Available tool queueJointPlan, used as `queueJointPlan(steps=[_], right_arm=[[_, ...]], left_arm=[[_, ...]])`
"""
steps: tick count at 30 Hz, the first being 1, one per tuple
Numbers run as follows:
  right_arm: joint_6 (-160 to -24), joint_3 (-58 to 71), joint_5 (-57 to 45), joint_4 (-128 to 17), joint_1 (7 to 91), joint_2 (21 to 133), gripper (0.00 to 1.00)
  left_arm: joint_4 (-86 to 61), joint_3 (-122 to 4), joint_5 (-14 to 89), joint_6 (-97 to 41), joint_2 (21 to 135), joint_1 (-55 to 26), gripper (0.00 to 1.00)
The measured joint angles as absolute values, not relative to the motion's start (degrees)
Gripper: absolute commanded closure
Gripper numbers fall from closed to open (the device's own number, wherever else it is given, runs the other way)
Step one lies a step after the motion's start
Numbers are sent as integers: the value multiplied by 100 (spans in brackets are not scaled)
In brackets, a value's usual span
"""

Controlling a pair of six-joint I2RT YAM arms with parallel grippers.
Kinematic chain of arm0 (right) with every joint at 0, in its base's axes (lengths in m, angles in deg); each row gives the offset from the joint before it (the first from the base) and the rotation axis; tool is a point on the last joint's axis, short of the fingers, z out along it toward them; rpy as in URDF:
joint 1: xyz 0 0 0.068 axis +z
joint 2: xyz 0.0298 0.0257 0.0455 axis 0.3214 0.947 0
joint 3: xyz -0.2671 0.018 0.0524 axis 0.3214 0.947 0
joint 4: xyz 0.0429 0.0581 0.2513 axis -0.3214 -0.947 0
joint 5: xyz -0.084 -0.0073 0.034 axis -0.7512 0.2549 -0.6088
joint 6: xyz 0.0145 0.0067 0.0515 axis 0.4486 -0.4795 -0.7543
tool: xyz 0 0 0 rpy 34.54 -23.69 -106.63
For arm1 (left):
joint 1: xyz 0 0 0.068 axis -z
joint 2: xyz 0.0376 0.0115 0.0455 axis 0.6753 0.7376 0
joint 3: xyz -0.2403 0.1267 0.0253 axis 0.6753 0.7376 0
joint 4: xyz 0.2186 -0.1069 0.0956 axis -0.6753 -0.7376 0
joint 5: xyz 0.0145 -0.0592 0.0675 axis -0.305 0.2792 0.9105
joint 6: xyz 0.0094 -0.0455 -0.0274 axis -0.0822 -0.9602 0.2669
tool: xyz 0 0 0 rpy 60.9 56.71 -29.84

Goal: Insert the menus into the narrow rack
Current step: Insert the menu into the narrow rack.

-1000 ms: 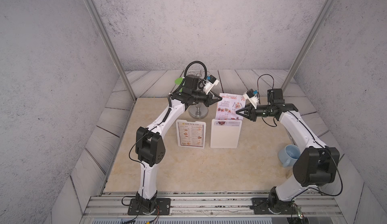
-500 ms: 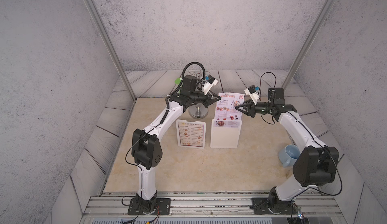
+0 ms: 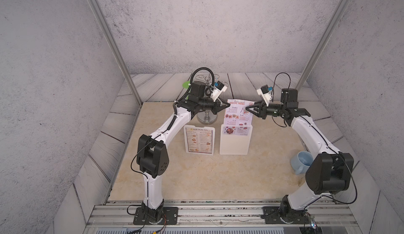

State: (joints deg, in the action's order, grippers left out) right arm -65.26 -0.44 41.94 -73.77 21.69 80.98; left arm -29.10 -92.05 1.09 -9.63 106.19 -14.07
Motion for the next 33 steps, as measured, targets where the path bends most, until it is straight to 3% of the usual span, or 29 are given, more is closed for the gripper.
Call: queueJointPlan(steps=[15,33], right_arm=[[-6703,-44,4200,-7169,2169,8098,72],[-6786,28,4196,-7163,2169,8098,91]], left_arm=[[-2378,-8567,111,-972,10274,-1407,100],[-1572,-7675,-16,-1274,10105,-1407,100]])
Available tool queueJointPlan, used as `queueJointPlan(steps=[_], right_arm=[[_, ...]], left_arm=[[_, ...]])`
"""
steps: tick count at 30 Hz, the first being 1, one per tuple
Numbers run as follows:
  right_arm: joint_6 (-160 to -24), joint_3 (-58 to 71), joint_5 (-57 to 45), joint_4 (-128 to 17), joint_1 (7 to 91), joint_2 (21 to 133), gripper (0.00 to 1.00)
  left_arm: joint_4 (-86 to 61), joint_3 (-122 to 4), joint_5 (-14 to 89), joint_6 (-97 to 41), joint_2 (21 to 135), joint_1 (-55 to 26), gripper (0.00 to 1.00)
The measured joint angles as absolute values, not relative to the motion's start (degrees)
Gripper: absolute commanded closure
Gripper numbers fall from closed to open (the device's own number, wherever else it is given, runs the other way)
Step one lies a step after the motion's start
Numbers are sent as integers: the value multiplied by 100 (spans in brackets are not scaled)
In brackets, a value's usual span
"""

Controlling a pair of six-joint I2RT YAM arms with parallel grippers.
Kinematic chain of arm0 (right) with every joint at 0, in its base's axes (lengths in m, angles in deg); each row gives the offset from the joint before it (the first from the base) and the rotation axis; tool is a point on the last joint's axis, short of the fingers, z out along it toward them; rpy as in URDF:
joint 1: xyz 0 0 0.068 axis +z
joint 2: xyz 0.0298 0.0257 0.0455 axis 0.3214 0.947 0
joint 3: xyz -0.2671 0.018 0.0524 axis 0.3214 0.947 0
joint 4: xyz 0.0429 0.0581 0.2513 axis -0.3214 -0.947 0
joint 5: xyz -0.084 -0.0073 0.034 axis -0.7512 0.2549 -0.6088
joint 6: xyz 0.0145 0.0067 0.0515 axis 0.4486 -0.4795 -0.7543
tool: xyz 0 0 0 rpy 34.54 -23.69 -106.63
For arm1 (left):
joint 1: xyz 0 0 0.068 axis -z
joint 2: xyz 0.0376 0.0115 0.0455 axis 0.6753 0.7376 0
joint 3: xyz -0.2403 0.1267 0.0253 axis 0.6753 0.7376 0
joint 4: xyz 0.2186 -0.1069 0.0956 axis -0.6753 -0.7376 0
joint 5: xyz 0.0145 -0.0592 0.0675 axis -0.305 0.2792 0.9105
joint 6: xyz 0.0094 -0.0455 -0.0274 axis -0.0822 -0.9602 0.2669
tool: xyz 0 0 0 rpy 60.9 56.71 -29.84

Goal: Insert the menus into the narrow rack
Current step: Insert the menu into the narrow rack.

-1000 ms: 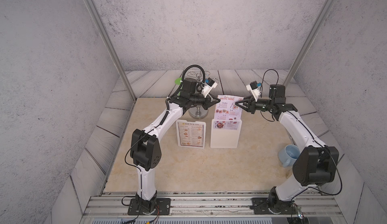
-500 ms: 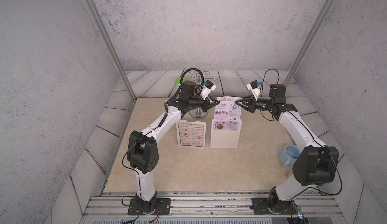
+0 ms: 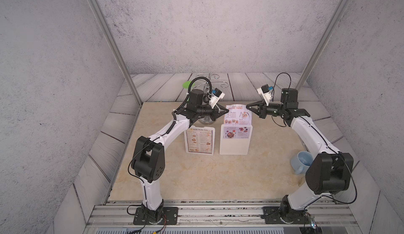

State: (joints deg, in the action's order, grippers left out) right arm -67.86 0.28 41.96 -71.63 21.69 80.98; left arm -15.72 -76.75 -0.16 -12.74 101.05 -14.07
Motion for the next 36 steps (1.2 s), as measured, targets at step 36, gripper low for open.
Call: queueJointPlan(steps=[36], right_arm=[[-6383,612,4292,-7454,2173,8089,100]], left_arm=[[-1393,-7282,-202,-1313,9799,-1407,78]])
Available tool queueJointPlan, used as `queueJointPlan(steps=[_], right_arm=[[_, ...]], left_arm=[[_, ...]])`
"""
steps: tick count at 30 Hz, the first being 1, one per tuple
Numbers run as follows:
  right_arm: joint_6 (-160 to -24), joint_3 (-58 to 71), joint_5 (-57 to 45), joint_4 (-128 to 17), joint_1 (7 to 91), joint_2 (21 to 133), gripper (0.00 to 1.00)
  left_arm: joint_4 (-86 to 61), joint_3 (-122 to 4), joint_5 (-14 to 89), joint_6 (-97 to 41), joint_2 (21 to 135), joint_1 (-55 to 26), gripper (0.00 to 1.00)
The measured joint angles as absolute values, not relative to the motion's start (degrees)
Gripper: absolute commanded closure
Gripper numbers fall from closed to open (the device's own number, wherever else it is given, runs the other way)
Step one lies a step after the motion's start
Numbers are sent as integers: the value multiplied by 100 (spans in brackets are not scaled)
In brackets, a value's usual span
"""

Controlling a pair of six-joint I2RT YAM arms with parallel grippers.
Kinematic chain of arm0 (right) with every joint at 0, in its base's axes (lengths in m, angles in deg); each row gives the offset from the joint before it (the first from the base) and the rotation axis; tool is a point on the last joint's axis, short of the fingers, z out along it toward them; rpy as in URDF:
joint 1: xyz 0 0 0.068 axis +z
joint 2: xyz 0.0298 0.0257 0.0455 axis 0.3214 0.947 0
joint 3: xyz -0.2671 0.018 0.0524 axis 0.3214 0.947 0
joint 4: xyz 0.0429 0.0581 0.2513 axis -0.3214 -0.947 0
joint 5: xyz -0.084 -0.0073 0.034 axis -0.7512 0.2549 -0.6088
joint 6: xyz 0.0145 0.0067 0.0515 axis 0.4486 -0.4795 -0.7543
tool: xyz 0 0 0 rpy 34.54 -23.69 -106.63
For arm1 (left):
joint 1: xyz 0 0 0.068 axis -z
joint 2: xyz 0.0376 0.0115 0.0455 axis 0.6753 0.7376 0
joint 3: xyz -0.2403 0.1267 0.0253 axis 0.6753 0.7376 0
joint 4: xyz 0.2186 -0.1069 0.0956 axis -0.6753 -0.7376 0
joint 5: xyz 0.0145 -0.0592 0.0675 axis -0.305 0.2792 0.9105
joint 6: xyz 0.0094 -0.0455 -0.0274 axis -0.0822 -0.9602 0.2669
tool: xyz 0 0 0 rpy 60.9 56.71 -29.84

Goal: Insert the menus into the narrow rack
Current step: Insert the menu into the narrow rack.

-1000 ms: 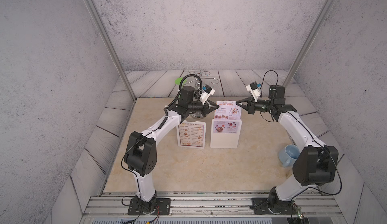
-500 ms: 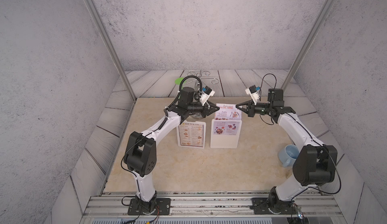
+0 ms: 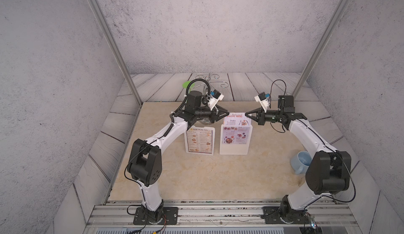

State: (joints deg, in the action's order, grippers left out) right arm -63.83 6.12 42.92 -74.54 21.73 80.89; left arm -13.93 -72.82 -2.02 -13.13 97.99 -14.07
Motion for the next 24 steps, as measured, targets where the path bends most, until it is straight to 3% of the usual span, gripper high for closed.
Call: queueJointPlan(steps=[14,24], right_arm=[[-6316,826,4305,-7499,2184,8083,100],[-6327,951,4338,-7440,2195,8081,100]], left_arm=[[-1391,-7162,-204,-1311,9799,-1407,85],[-1399,-7052,-182,-1252,9799,-1407,80]])
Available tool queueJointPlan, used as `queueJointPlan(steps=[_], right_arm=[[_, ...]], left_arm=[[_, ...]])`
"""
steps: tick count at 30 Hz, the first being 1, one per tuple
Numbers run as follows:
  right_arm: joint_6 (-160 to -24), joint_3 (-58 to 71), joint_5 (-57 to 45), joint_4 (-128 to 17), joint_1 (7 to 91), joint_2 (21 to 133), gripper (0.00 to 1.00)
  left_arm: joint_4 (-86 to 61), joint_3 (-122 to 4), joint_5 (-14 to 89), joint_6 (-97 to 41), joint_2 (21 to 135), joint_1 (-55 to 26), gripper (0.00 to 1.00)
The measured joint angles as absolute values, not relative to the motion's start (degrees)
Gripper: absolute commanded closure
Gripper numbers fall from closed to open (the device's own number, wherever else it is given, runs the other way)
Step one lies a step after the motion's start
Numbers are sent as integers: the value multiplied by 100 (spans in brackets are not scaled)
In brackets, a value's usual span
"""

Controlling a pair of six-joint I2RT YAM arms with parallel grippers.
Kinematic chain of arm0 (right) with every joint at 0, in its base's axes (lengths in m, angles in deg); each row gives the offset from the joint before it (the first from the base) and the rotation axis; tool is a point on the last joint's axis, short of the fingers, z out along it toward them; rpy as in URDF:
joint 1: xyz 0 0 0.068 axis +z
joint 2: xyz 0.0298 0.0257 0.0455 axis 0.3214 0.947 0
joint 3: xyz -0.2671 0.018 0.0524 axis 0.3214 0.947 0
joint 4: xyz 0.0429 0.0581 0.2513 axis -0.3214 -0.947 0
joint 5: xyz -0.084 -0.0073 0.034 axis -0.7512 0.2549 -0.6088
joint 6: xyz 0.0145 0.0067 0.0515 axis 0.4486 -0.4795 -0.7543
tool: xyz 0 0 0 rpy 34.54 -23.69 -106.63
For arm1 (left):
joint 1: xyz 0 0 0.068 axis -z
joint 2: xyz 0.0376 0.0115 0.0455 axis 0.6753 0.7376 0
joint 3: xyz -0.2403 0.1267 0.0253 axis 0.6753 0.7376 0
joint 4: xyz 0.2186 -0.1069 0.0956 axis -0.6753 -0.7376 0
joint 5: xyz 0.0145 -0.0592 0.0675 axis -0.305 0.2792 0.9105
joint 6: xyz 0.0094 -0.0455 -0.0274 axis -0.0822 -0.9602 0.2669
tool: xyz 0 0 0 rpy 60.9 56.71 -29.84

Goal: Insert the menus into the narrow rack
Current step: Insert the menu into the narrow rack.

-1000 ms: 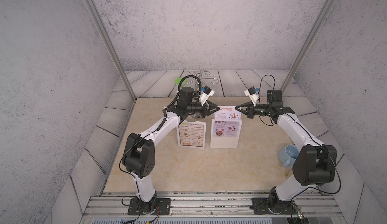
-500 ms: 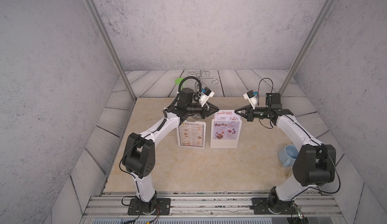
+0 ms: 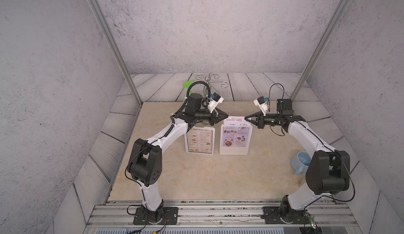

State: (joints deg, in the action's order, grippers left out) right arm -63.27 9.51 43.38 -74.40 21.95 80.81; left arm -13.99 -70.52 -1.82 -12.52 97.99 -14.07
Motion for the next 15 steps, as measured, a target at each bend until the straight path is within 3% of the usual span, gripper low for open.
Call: queueJointPlan(steps=[15], right_arm=[[-6324,1014,4338,-7436,2208,8081,98]], left_arm=[[-1404,-6996,-165,-1217,9799,-1407,81]])
